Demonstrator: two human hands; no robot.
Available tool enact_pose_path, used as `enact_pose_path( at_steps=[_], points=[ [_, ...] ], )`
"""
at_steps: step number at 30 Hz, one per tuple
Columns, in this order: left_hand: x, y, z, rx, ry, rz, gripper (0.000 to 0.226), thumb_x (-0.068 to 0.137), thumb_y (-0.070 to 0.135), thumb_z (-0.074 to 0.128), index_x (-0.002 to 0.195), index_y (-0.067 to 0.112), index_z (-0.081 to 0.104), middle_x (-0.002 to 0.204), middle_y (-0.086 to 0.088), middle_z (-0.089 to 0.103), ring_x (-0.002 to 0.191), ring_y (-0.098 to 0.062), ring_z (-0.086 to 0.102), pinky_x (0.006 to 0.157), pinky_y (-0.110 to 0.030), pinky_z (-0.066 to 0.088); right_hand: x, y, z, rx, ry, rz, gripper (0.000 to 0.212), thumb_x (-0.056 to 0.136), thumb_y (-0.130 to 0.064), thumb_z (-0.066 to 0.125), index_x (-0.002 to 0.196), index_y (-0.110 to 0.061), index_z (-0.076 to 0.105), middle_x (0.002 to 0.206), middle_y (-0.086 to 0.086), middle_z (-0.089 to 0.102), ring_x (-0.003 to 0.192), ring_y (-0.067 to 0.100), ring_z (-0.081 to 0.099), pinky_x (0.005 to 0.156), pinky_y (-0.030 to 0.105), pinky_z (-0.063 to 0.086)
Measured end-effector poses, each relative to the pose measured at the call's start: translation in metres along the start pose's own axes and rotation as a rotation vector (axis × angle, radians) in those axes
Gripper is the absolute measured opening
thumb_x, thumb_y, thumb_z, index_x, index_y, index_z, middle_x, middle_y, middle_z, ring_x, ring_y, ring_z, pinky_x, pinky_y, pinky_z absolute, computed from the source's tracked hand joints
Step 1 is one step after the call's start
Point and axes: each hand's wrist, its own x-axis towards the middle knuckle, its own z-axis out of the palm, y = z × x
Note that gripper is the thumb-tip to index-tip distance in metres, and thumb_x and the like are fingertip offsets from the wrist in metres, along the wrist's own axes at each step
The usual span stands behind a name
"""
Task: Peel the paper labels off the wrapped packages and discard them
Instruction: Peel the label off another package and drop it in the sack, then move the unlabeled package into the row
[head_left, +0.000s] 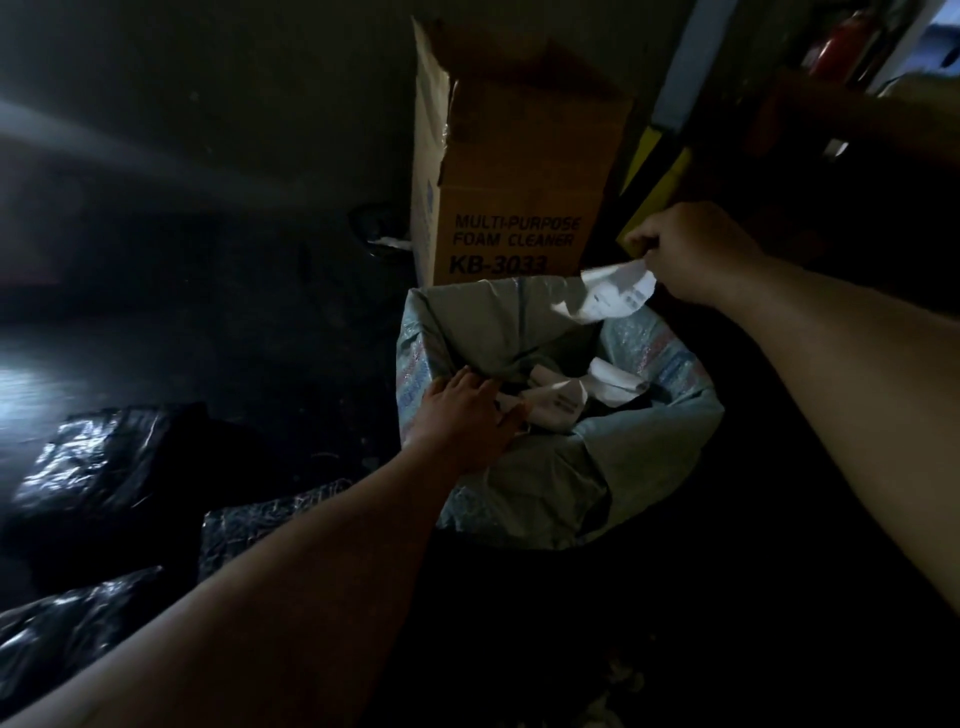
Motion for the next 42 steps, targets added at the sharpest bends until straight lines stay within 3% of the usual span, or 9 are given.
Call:
enact_pose_path(
  at_steps=[5,13,17,23,27,29,32,38,42],
  points=[
    [-0.001,0.000,-0.001,-0.009,-0.002,0.009,0.068,0.091,0.070,0.030,0.142,0.027,0.046,0.153,-0.004,0.041,0.146,-0.022,0.025,0.116,-0.044,0.023,0.003,-0.007,-0.002,-0.051,-0.017,0.040,0.024,0.091,-0.007,0.060,0.113,-0.009,0.069,0.127,0.016,0.062,0.115,0.032,0.059,0.096,0.039,0.050],
    [-0.002,0.001,-0.001,-0.016,0.019,0.003,0.069,0.092,0.070,0.031,0.142,0.025,0.047,0.152,-0.005,0.042,0.146,-0.021,0.027,0.115,-0.042,0.023,0.005,-0.010,0.006,-0.027,-0.016,0.051,0.021,0.092,-0.004,0.059,0.108,-0.010,0.072,0.120,0.013,0.066,0.108,0.029,0.063,0.088,0.032,0.051],
    [0.000,0.000,0.002,-0.006,0.032,0.002,0.069,0.091,0.071,0.030,0.140,0.026,0.048,0.149,-0.003,0.046,0.144,-0.021,0.030,0.114,-0.043,0.026,0.007,-0.012,0.007,-0.016,-0.097,0.108,0.032,0.096,-0.006,0.053,0.126,-0.013,0.063,0.131,0.013,0.061,0.117,0.029,0.058,0.092,0.035,0.048],
    [0.000,-0.002,-0.001,-0.017,0.000,-0.004,0.073,0.088,0.075,0.026,0.141,0.028,0.045,0.150,-0.003,0.044,0.144,-0.021,0.028,0.116,-0.045,0.024,-0.004,-0.018,0.035,0.106,-0.050,0.002,0.030,0.093,-0.028,0.059,0.121,-0.016,0.064,0.123,0.011,0.064,0.107,0.029,0.061,0.083,0.034,0.049],
    [-0.004,-0.005,-0.012,-0.148,-0.042,0.033,0.075,0.088,0.075,0.037,0.149,0.032,0.030,0.159,-0.003,0.026,0.148,-0.026,0.019,0.118,-0.048,0.022,-0.014,-0.059,0.064,0.229,-0.141,-0.044,0.032,0.091,-0.036,0.062,0.116,-0.016,0.065,0.117,0.010,0.065,0.103,0.027,0.061,0.079,0.033,0.047],
    [-0.012,-0.014,-0.022,-0.234,-0.027,0.048,0.073,0.092,0.065,0.046,0.153,0.030,0.025,0.163,-0.004,0.013,0.150,-0.027,0.009,0.120,-0.048,0.018,-0.019,-0.088,0.080,0.277,-0.164,-0.079,0.035,0.090,-0.040,0.062,0.117,-0.018,0.064,0.116,0.008,0.066,0.100,0.026,0.061,0.078,0.033,0.048],
    [-0.037,-0.056,-0.038,-0.223,0.045,0.015,0.068,0.096,0.055,0.049,0.153,0.025,0.027,0.164,-0.006,0.008,0.150,-0.026,0.008,0.121,-0.047,0.013,-0.028,-0.139,0.104,0.346,-0.198,-0.134,0.043,0.089,-0.043,0.061,0.125,-0.019,0.060,0.122,0.008,0.064,0.107,0.025,0.060,0.085,0.032,0.047],
    [-0.146,-0.218,-0.071,-0.066,0.081,-0.338,0.070,0.092,0.059,0.052,0.150,0.023,0.035,0.160,-0.006,0.022,0.142,-0.029,0.032,0.114,-0.042,0.028,-0.057,-0.261,0.161,0.435,-0.356,-0.271,0.050,0.086,-0.047,0.064,0.129,-0.023,0.057,0.127,0.007,0.060,0.112,0.023,0.060,0.088,0.031,0.048],
    [-0.238,-0.321,-0.081,-0.037,0.060,-0.514,0.067,0.091,0.058,0.053,0.147,0.024,0.037,0.157,-0.008,0.029,0.139,-0.030,0.037,0.111,-0.043,0.032,-0.078,-0.344,0.208,0.448,-0.467,-0.292,0.052,0.084,-0.051,0.064,0.129,-0.026,0.058,0.127,0.005,0.059,0.110,0.022,0.060,0.089,0.028,0.047]
  ],
)
